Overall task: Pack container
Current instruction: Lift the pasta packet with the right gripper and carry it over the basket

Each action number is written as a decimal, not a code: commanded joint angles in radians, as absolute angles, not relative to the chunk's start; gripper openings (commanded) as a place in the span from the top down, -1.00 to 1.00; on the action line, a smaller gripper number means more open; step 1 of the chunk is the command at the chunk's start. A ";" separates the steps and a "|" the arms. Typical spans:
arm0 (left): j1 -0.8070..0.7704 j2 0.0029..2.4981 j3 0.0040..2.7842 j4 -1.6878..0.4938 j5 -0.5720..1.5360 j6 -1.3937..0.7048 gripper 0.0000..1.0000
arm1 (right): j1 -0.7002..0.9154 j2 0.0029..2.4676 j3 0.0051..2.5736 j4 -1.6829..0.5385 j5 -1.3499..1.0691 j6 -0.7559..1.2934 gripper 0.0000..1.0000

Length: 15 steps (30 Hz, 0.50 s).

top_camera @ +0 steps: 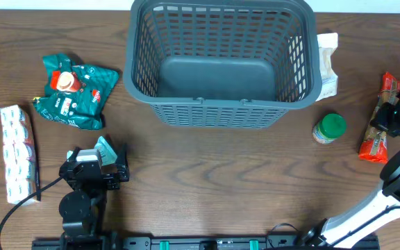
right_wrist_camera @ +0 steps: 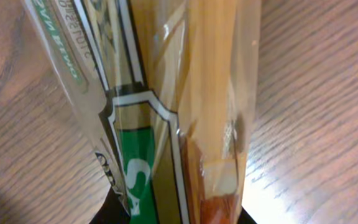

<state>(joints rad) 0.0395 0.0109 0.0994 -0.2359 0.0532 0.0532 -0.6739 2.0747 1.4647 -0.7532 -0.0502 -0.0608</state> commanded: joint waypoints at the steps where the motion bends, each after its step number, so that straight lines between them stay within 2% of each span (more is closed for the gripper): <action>1: 0.044 0.004 0.076 -0.244 0.064 0.063 -0.97 | -0.653 1.985 1.491 -0.784 -0.053 -0.023 0.97; 15: 0.044 0.004 0.076 -0.244 0.064 0.063 -0.97 | -0.573 1.629 1.730 -1.020 -0.068 -0.036 0.97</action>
